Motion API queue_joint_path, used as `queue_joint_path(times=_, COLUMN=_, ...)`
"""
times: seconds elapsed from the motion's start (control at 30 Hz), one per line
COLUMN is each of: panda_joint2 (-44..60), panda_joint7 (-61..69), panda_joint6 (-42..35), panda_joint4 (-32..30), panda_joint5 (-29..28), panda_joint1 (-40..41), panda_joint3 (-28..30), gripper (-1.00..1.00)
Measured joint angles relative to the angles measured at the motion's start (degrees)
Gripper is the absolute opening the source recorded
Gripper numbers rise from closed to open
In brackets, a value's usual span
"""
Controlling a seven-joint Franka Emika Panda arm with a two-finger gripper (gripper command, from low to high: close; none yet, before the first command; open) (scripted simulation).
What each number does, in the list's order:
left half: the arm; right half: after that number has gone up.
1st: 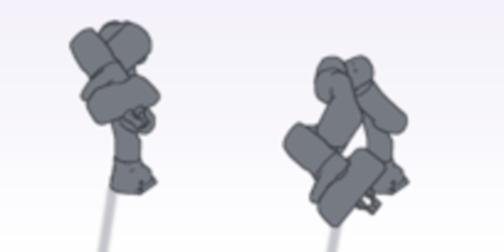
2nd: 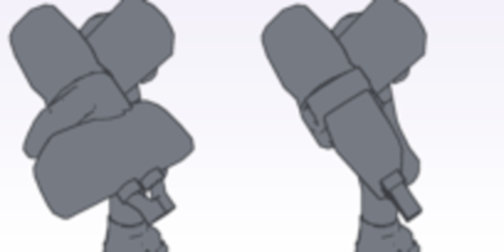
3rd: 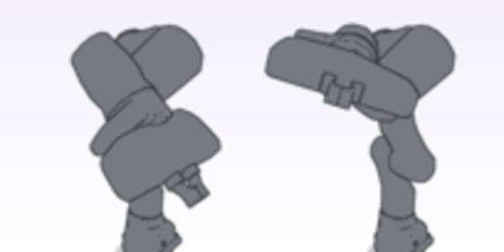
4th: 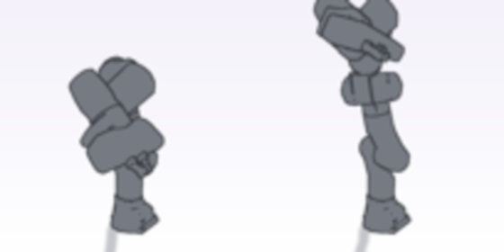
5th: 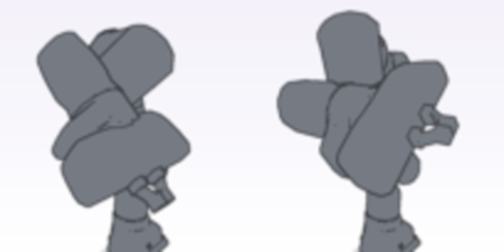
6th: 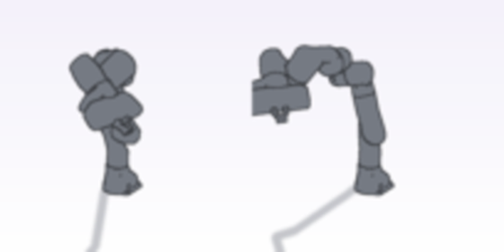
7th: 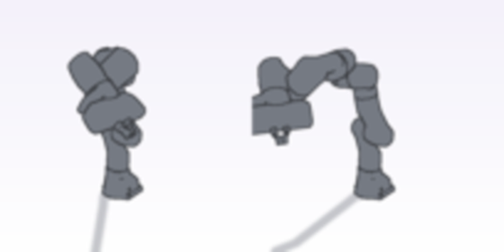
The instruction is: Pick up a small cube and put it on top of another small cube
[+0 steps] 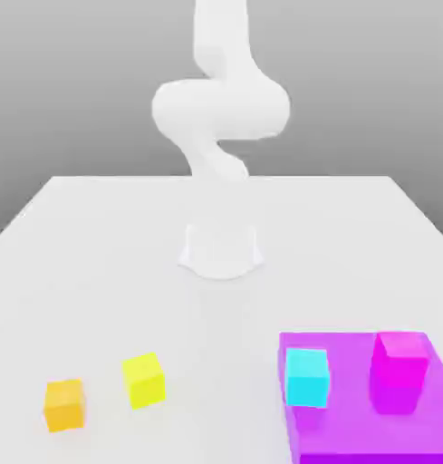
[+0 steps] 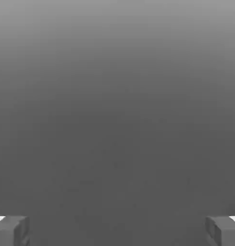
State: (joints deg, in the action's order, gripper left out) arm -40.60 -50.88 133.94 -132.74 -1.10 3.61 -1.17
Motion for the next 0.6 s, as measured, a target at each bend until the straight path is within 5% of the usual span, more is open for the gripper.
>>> queue_joint_path(times=0.6, panda_joint2=37.79, panda_joint7=-35.6, panda_joint6=15.4, panda_joint4=-6.85, panda_joint5=-6.86, panda_joint1=18.87, panda_joint3=-0.09, gripper=0.0)
